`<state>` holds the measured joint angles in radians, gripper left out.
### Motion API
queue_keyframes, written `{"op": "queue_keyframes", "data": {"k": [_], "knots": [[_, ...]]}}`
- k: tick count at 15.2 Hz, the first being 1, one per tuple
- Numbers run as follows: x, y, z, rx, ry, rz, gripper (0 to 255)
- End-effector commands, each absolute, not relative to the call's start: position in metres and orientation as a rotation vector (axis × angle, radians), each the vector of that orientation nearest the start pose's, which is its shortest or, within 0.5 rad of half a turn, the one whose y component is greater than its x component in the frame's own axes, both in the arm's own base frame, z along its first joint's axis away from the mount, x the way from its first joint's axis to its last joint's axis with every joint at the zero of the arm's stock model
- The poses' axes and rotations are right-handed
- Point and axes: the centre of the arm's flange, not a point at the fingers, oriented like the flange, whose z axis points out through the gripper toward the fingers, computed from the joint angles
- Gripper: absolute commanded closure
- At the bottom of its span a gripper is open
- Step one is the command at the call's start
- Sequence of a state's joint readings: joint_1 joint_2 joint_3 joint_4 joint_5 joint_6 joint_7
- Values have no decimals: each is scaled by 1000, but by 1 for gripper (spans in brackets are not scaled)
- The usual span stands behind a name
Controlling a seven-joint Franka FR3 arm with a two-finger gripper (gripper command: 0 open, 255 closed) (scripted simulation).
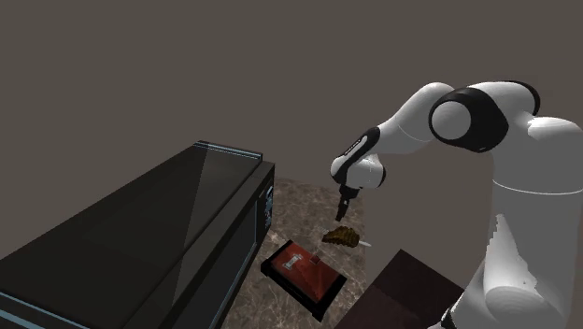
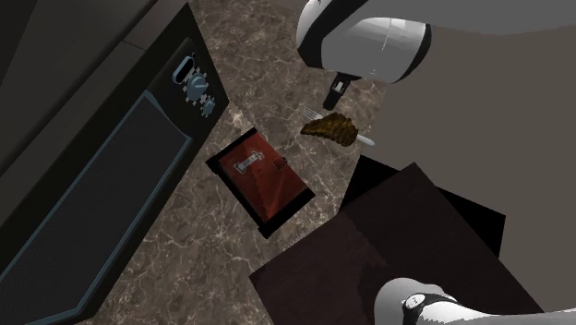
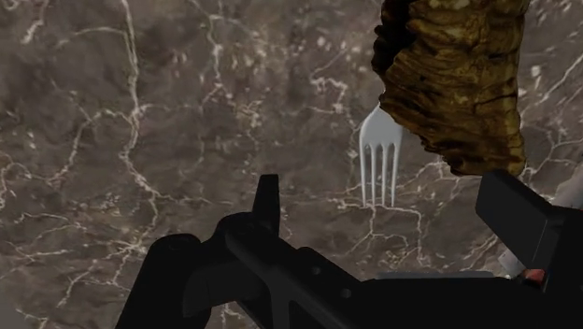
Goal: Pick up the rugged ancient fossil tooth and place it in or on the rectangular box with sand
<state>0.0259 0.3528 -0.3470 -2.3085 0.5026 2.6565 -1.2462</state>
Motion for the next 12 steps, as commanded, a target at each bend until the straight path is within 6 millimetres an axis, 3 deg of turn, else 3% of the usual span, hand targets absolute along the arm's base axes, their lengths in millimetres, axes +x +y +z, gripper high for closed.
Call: {"op": "queue_keyframes", "data": {"k": [1, 5, 12], "knots": [[494, -183, 191, -2980, -770, -176, 0], [496, -181, 172, -2980, -770, -176, 0], [496, -181, 172, -2980, -770, -176, 0]]}}
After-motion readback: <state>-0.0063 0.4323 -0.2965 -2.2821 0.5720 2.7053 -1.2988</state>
